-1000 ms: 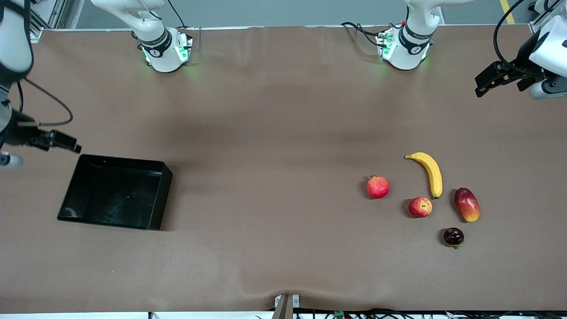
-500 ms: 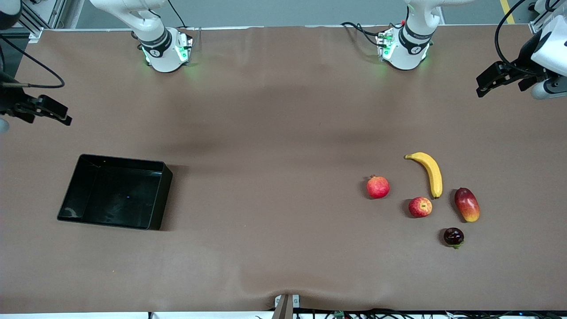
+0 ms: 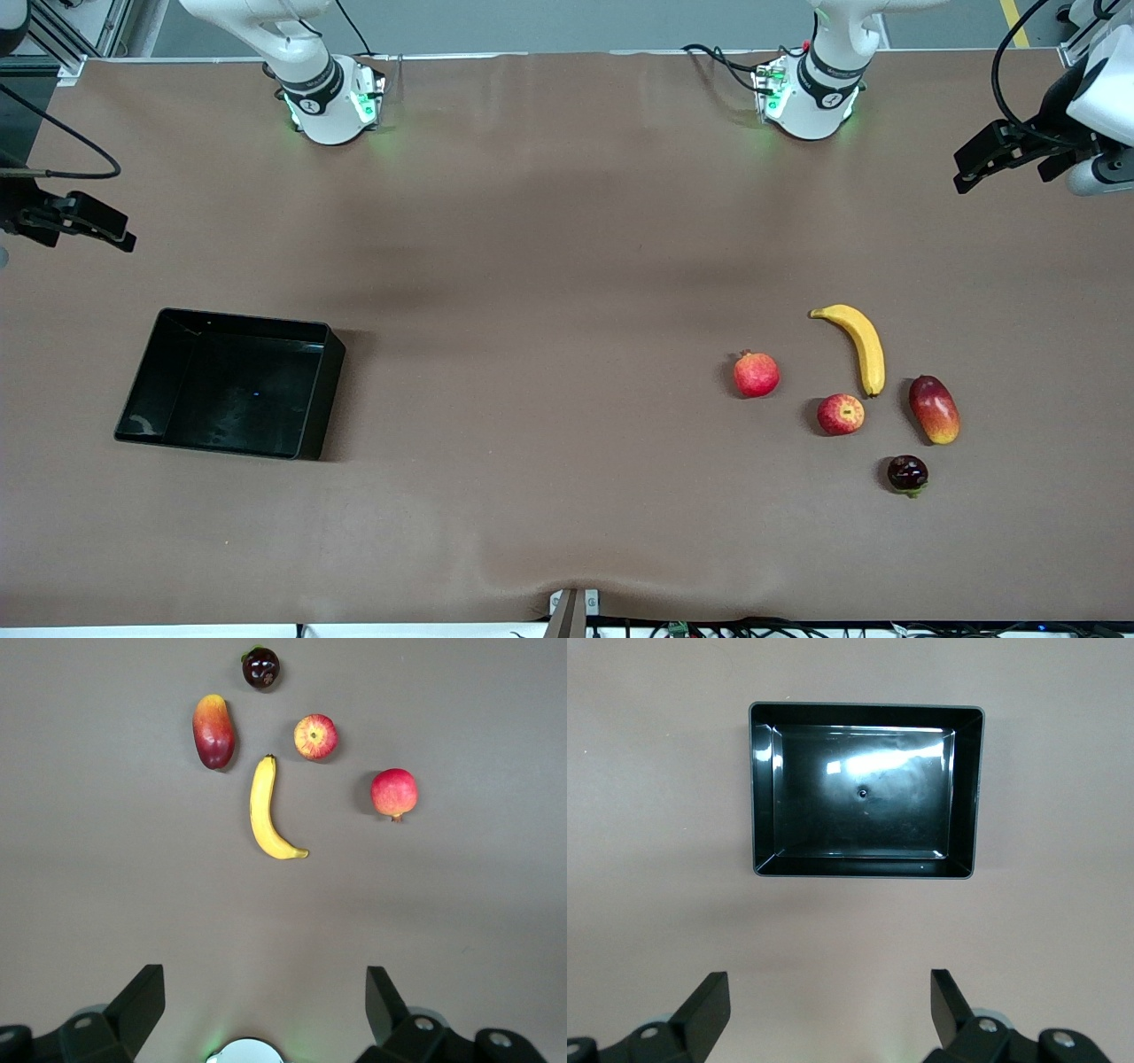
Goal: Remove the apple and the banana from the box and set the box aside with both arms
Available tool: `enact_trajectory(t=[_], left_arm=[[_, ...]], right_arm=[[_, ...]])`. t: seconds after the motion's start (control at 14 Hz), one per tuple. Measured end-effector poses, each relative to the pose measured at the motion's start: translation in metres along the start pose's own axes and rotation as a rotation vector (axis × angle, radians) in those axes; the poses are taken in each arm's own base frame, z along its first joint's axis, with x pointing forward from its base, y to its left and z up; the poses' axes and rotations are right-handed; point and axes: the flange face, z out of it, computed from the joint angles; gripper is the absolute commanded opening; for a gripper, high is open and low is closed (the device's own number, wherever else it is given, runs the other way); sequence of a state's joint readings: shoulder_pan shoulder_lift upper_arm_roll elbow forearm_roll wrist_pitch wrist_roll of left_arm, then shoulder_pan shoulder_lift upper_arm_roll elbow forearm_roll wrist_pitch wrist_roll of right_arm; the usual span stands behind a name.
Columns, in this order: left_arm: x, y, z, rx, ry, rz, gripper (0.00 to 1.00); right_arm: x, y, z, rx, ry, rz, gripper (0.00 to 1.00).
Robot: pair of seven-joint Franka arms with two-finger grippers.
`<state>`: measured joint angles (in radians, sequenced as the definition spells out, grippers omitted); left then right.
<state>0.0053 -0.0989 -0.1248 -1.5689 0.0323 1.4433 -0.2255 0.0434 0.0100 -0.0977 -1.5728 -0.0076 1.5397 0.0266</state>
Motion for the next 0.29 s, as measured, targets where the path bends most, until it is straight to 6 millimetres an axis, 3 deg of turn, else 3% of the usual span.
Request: enact_trajectory(t=[0.29], left_arm=[[0.0,-0.0004,-0.0056,-0.003,0.012,-0.001,1.0]], right_arm=[[0.0018,-0.0004,0.0012,0.0,0.001,-0.001,1.0]])
